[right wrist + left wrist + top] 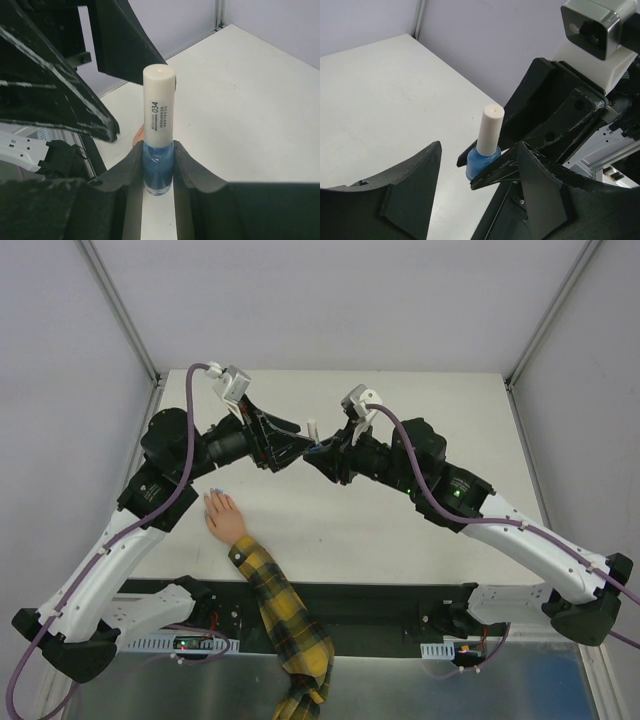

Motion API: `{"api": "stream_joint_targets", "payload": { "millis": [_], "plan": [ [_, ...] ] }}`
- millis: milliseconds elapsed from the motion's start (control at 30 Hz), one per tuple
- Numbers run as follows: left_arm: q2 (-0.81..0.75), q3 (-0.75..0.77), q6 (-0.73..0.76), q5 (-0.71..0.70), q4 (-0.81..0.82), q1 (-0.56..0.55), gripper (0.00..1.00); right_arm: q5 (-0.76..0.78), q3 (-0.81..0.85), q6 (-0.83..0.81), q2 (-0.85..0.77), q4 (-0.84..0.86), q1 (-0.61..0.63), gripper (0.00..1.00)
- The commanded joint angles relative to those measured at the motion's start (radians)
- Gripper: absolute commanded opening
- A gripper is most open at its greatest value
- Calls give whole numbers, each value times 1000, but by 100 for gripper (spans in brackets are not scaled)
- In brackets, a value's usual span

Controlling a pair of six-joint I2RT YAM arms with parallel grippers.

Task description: Paint the nails

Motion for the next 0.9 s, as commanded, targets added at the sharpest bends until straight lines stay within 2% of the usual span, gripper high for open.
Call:
{"api": "stream_joint_targets", "payload": {
  "millis": [0,167,333,433,567,600,667,700,733,767,800,833,867],
  "plan": [
    [24,21,41,-34,52,-32,60,3,58,6,-1,28,7,0],
    [58,27,46,-37,55,-50,51,2,53,6,-4,28,9,1],
    [62,18,34,-29,89,-52,47,-1,43,7,-24,28,13,0],
    [72,1,14,12,118,-52,41,-18,40,10,-27,32,13,0],
    [67,-29,1,133,172,-52,23,-85,17,7,-50,69,13,0],
    [62,-48,1,202,178,-52,7,-119,11,1,-55,80,15,0],
    [44,-66,4,283,192,-50,0,-275,-5,-20,-76,129,13,1],
    [38,-84,4,332,213,-52,0,-344,-8,-22,-81,147,12,0],
    [41,-94,4,482,231,-52,0,-494,-12,-17,-84,194,13,0],
    [44,-101,-6,555,257,-52,0,-579,-29,-7,-92,233,13,0],
    [45,-135,-72,616,365,-52,0,-659,-45,18,-98,285,15,0],
    [38,-161,-124,720,449,-52,0,-790,-58,54,-99,414,13,0],
    [32,-190,-187,757,542,-52,0,-840,-52,140,-96,460,13,0]
  ]
}}
